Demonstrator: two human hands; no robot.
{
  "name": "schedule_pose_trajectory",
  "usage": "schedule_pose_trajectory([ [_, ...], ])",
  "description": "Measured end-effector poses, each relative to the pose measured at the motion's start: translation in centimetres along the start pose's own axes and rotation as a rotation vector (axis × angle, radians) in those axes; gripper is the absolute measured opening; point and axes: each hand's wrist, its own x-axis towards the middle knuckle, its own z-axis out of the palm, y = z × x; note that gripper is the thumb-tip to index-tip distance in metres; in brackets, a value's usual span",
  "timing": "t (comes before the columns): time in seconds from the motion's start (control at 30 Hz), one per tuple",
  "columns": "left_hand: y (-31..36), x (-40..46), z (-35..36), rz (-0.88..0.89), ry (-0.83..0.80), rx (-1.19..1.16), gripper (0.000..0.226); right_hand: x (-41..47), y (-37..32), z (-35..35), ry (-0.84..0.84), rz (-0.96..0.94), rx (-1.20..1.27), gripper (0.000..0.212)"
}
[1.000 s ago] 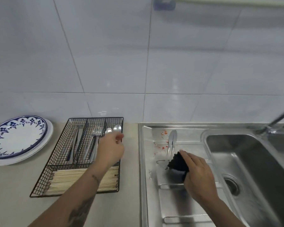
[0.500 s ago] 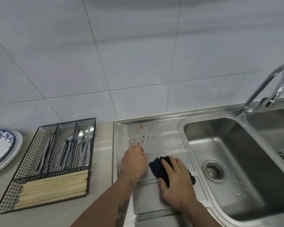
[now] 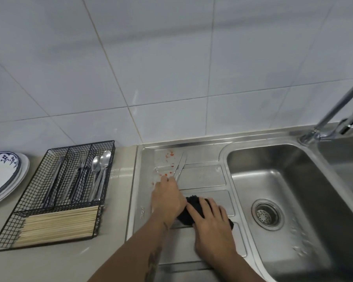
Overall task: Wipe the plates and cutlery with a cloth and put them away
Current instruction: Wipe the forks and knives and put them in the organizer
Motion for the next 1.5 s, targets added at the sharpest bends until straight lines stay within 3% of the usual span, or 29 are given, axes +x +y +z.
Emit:
schedule_pose_trajectory([
  [0.3,1.7,0.8,-0.1,-0.119,-0.069,0.055,0.041,-1.9,2.3,-1.1,0.05,-0.023,0.093,0.075],
  [0.4,2.0,0.7,-0.2,-0.131,-0.107,0.051,0.036,-2.3,3.0,-1.7,0.061,0.012,0.17,0.071],
  [0.73,0.1,-1.8,-2.6,-0.052,-0.139,-0.101,0.037,-1.7,2.2,-5.2,0.213,0.083,0.217,0.055],
  [0.93,-3.3,-5.8,-5.1,0.079,-0.05,-0.141,0.016,-0.3,-0.9,-8.0,0.32,0.066,0.166,0.056],
  [1.1,-5.1,-8.9,-7.5,0.215,0.106,-0.239,0.017,-0.5,-4.4,-7.5,0.289,-0.158,-0.002,0.067],
  [1.23,-7.2,-10.0,-9.0,0.226,0.144,-0.272,0.019,-0.5,-4.3,-8.4,0.306,-0.032,-0.043,0.07],
  [1.4,-8.1,-10.3,-11.2,0.26,0.216,-0.287,0.012,-1.1,-7.9,-9.3,0.368,-0.138,-0.126,0.068],
  [1.5,-8.6,-10.6,-12.0,0.297,0.146,-0.196,0.007,-1.6,-6.9,-9.4,0.371,0.077,-0.054,0.065],
])
